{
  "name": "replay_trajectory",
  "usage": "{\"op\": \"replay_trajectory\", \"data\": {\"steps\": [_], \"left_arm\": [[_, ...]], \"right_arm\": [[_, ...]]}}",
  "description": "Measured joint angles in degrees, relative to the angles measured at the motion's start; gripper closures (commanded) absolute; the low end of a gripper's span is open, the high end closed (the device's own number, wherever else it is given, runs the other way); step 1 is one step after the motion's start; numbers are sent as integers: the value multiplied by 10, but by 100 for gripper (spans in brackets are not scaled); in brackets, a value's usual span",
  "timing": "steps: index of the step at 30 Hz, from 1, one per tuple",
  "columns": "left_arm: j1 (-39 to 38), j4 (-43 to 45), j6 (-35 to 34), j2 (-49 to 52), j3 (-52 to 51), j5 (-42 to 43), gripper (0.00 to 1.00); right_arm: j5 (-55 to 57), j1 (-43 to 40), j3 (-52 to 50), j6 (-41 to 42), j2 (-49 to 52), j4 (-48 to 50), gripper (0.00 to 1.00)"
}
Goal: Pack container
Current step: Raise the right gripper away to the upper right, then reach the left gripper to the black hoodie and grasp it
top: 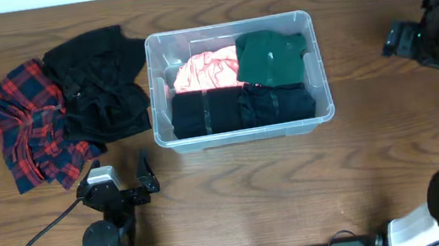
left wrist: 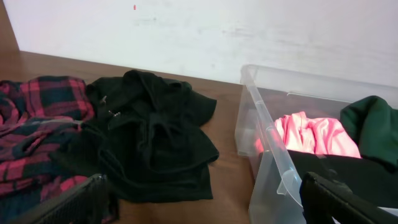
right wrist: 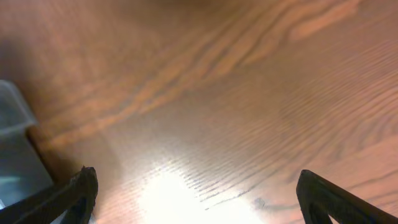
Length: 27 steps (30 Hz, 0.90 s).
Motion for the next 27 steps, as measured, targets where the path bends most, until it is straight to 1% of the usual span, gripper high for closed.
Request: {"op": "replay_trajectory", "data": {"steps": [3, 7, 10, 13, 16, 18, 22, 27], "left_arm": [[0, 0, -3, 0, 0, 0, 2], [0, -5, -25, 1, 4, 9, 2], [0, -42, -37, 22, 24, 25, 2], [0, -88, -44, 76, 77, 28, 2], [0, -144, -45, 167, 188, 25, 2], [1, -187, -45, 244, 285, 21, 2], [1, -311, -43, 393, 472, 21, 2], [1, -417, -30, 570, 681, 28, 2]], "right_arm": [[-3, 0, -1, 0, 22, -6, 1], [-4, 0, -1, 0, 34, -6, 1], [-4, 0, -1, 0, 35, -6, 1], [-5, 0, -1, 0, 35, -7, 1], [-5, 0, -1, 0, 35, -8, 1], [-5, 0, -2, 0, 35, -7, 1], [-6, 0, -2, 0, 35, -7, 1], [-7, 0, -2, 0, 35, -7, 1]]}}
